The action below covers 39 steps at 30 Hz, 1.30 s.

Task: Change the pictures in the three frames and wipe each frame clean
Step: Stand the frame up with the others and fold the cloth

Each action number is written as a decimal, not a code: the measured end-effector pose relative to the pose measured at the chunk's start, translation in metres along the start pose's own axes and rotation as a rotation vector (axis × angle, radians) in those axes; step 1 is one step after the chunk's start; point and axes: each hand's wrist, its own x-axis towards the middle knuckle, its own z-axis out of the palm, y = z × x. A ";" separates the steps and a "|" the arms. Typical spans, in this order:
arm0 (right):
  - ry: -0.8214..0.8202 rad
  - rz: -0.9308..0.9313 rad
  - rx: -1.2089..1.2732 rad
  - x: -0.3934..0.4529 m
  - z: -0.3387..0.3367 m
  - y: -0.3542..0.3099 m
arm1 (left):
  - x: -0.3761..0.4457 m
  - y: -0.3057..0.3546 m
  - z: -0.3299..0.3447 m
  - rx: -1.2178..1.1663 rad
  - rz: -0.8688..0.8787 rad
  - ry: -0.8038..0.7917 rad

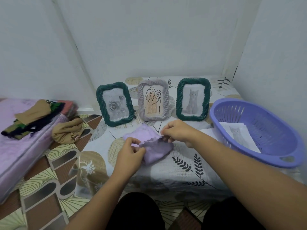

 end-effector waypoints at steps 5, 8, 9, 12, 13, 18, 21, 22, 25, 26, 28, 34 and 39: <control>0.023 0.055 0.033 0.012 0.023 0.008 | 0.007 -0.008 -0.008 0.259 0.023 0.006; 0.052 -0.006 -0.099 0.012 0.030 0.018 | 0.008 -0.009 -0.008 0.372 0.071 0.023; 0.060 -0.038 -0.143 0.011 0.029 0.021 | 0.008 -0.010 -0.008 0.391 0.083 0.030; 0.057 -0.139 -0.259 0.007 0.025 0.026 | 0.006 -0.015 -0.007 0.410 0.157 0.101; 0.054 -0.177 -0.293 0.005 0.024 0.027 | 0.005 -0.017 -0.007 0.425 0.223 0.135; -0.063 -0.360 -0.427 0.002 0.018 0.037 | 0.003 -0.022 -0.009 0.493 0.547 -0.044; -0.120 -0.407 -0.479 0.000 0.012 0.044 | 0.003 -0.029 -0.012 0.574 0.547 -0.147; -0.132 -0.417 -0.492 -0.001 0.010 0.047 | 0.003 -0.031 -0.013 0.586 0.551 -0.146; -0.154 -0.454 -0.550 -0.002 0.006 0.053 | 0.002 -0.034 -0.013 0.615 0.621 -0.091; -0.146 -0.466 -0.565 -0.002 0.006 0.054 | 0.002 -0.034 -0.012 0.641 0.639 -0.066; -0.123 -0.512 -0.620 -0.003 0.006 0.054 | 0.000 -0.034 -0.011 0.700 0.668 -0.012; -0.088 -0.698 -0.812 -0.007 0.004 0.053 | -0.006 -0.031 -0.018 0.662 0.666 -0.030; -0.079 -0.699 -0.681 -0.012 0.009 0.045 | -0.015 -0.024 -0.030 0.520 0.531 -0.028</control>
